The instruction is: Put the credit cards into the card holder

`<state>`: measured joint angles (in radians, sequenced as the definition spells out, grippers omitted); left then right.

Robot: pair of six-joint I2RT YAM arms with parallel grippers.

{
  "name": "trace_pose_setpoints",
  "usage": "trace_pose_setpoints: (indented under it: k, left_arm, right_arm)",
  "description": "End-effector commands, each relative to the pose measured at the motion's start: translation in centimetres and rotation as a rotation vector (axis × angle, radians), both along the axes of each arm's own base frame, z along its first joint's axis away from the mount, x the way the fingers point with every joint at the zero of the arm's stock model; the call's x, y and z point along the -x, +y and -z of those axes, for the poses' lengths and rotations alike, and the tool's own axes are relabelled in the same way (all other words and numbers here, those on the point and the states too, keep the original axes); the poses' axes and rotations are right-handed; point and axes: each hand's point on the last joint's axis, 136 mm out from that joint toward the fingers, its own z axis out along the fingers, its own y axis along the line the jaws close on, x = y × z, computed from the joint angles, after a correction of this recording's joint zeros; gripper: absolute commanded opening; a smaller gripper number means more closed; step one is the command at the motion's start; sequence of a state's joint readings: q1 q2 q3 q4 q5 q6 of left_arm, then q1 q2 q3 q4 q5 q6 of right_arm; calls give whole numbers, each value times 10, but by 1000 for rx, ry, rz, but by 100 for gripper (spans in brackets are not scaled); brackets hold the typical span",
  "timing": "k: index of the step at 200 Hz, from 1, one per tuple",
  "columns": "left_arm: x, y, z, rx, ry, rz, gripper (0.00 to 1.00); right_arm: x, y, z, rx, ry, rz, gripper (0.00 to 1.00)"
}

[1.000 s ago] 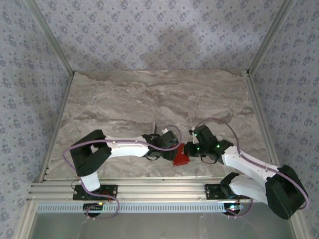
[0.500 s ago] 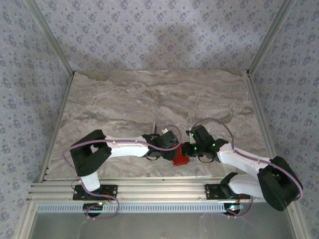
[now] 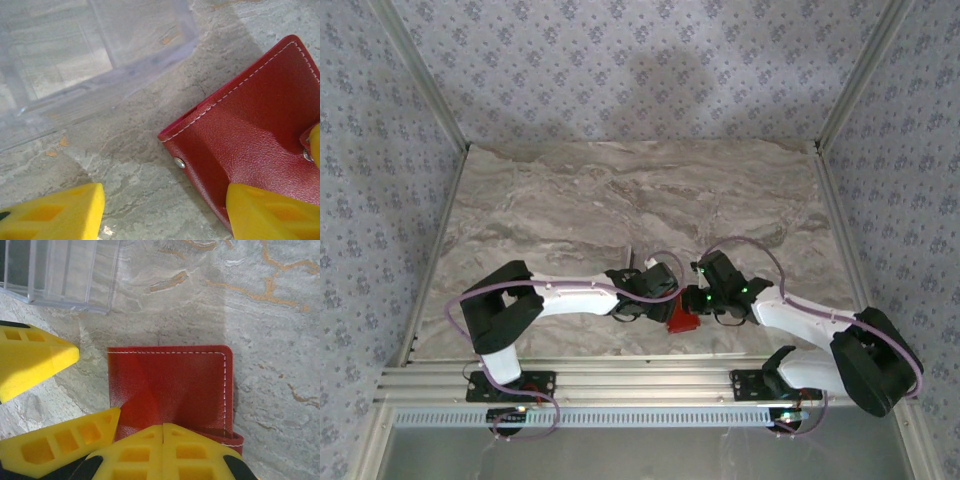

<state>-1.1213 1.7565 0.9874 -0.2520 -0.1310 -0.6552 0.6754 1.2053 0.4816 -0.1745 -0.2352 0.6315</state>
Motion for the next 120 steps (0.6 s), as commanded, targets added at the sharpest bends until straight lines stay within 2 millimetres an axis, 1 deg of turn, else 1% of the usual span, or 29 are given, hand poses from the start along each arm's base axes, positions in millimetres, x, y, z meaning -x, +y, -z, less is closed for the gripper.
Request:
trace_pose_setpoints:
  k: [1, 25, 53, 94, 120]
  left_arm:
    - [-1, 8, 12, -53, 7, -11, 65]
    - [-1, 8, 13, -53, 8, -12, 65]
    - [-1, 8, 15, -53, 13, -15, 65]
    - [-3, 9, 16, -51, 15, -20, 65]
    - [-4, 9, 16, -48, 19, -23, 65]
  right_arm:
    - [7, -1, 5, 22, 31, 3, 0]
    - [11, -6, 11, 46, 40, 18, 0]
    - [13, -10, 14, 55, 40, 33, 0]
    - [21, -12, 26, 89, 58, 36, 0]
    - [25, -12, 29, 110, 64, 36, 0]
